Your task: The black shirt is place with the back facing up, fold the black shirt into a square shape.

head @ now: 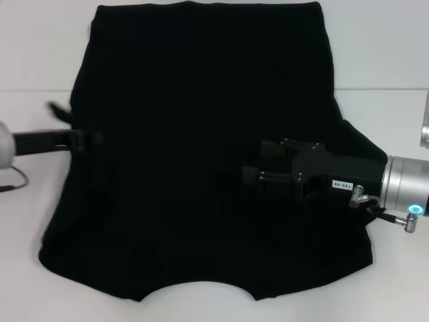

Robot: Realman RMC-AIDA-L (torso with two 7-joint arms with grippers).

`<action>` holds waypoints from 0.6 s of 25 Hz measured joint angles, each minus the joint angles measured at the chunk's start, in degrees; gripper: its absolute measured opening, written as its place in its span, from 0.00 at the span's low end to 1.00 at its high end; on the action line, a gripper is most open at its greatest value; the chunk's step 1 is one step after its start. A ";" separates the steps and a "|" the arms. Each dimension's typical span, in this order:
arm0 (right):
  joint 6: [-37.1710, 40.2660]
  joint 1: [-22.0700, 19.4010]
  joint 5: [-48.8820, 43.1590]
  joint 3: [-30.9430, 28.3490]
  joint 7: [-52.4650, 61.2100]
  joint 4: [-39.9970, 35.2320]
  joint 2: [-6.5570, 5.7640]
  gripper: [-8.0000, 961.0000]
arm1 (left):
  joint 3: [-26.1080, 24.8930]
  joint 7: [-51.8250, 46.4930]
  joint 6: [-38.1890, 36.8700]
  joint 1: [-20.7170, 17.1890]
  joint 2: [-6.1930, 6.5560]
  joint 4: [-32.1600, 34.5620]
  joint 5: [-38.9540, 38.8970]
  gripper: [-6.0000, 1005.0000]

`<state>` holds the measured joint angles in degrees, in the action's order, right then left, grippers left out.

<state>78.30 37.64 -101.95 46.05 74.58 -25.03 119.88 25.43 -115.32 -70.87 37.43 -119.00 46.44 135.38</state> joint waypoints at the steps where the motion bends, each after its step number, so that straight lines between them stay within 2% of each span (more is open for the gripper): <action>1: 0.00 -0.01 0.00 0.00 -0.09 0.08 0.00 0.87 | 1.38 0.86 -0.83 0.01 -0.26 -0.22 -0.80 0.00; 4: -0.04 -0.02 0.00 0.00 -0.21 0.37 0.00 0.87 | 5.85 1.81 -0.78 -0.06 -0.95 -1.18 -1.43 0.00; 7: -0.08 -0.02 0.00 0.00 -0.22 0.41 -0.07 0.87 | 8.08 2.21 0.57 -0.15 -1.59 -2.19 -1.39 0.00; 13: -0.16 -0.02 0.00 0.00 -0.23 0.17 -0.09 0.87 | 8.19 2.44 1.49 -0.40 -2.07 -2.59 -2.01 0.14; 15: -0.21 -0.02 0.00 -0.05 -0.23 0.08 -0.10 0.87 | 8.35 3.19 -1.05 -0.45 -2.17 -2.78 -3.69 0.19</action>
<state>78.09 37.62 -101.95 46.01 74.35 -24.95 119.78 33.77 -112.13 -71.92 36.98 -121.17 43.65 131.68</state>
